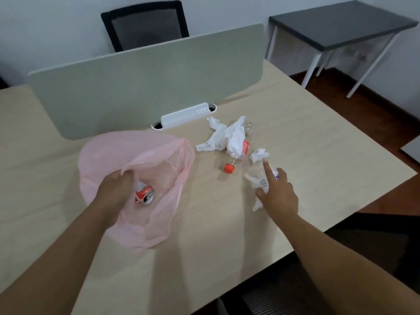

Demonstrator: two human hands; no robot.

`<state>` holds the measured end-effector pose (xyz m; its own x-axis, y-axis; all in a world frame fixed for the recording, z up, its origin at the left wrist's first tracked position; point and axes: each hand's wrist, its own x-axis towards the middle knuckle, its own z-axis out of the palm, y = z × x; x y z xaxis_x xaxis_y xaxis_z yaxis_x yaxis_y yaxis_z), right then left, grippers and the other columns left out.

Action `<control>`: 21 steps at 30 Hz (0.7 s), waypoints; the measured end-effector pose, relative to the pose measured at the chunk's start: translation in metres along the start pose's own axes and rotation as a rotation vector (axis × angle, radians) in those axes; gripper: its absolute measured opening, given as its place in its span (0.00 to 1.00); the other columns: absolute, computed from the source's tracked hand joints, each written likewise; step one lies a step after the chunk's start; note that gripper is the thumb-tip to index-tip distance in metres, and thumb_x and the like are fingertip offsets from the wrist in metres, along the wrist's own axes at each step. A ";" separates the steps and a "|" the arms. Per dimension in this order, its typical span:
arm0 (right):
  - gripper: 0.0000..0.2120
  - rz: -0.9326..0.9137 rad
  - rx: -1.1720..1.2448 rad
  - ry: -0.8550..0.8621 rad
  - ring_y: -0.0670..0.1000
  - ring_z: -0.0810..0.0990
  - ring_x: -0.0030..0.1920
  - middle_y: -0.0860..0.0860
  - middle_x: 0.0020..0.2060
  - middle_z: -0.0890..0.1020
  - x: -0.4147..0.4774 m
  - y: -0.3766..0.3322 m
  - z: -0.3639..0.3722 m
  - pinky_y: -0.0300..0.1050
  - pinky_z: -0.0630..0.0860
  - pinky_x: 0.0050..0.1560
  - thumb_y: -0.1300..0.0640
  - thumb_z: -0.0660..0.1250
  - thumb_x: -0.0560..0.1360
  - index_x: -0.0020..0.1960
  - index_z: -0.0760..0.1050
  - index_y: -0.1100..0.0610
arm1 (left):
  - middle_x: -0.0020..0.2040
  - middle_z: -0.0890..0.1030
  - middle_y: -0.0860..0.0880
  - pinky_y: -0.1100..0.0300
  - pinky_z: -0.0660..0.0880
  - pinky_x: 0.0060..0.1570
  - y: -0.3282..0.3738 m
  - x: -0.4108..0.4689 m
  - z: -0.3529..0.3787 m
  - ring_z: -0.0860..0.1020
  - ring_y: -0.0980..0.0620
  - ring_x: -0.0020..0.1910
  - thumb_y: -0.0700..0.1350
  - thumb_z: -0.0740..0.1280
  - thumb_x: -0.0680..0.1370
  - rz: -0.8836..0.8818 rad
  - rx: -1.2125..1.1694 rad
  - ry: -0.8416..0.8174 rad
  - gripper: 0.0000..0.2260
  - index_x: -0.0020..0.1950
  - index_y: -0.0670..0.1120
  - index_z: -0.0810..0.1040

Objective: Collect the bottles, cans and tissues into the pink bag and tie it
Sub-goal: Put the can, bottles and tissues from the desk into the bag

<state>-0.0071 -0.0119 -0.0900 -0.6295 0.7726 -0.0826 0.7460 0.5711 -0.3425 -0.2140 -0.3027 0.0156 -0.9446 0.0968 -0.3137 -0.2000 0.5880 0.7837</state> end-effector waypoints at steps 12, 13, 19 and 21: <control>0.37 -0.457 0.370 -0.233 0.58 0.78 0.55 0.51 0.65 0.67 -0.085 -0.247 0.039 0.52 0.76 0.47 0.45 0.71 0.68 0.72 0.57 0.48 | 0.42 0.79 0.46 0.60 0.69 0.35 0.006 -0.010 -0.078 0.74 0.48 0.37 0.48 0.59 0.80 0.069 -0.087 0.068 0.13 0.48 0.41 0.79; 0.37 -0.479 0.386 -0.241 0.59 0.78 0.54 0.51 0.64 0.66 -0.087 -0.265 0.046 0.53 0.77 0.46 0.47 0.72 0.68 0.72 0.58 0.48 | 0.39 0.78 0.47 0.60 0.69 0.34 0.001 -0.012 -0.085 0.74 0.48 0.36 0.48 0.59 0.80 0.073 -0.097 0.071 0.13 0.44 0.43 0.78; 0.46 -0.475 0.475 -0.376 0.61 0.70 0.63 0.54 0.67 0.62 -0.088 -0.322 0.076 0.57 0.71 0.62 0.44 0.76 0.65 0.75 0.55 0.46 | 0.36 0.76 0.48 0.60 0.67 0.33 -0.020 -0.015 -0.117 0.71 0.49 0.33 0.46 0.58 0.80 0.093 -0.092 0.051 0.12 0.40 0.44 0.75; 0.43 -0.476 0.464 -0.371 0.59 0.68 0.64 0.54 0.68 0.64 -0.090 -0.315 0.075 0.55 0.70 0.63 0.46 0.75 0.67 0.75 0.57 0.47 | 0.40 0.79 0.46 0.58 0.70 0.37 -0.024 -0.013 -0.121 0.75 0.48 0.37 0.47 0.58 0.80 0.098 -0.090 0.035 0.13 0.44 0.43 0.78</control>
<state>-0.2017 -0.2817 -0.0447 -0.9535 0.2813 -0.1080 0.2588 0.5812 -0.7715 -0.2281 -0.4155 0.0655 -0.9689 0.1215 -0.2154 -0.1272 0.5022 0.8554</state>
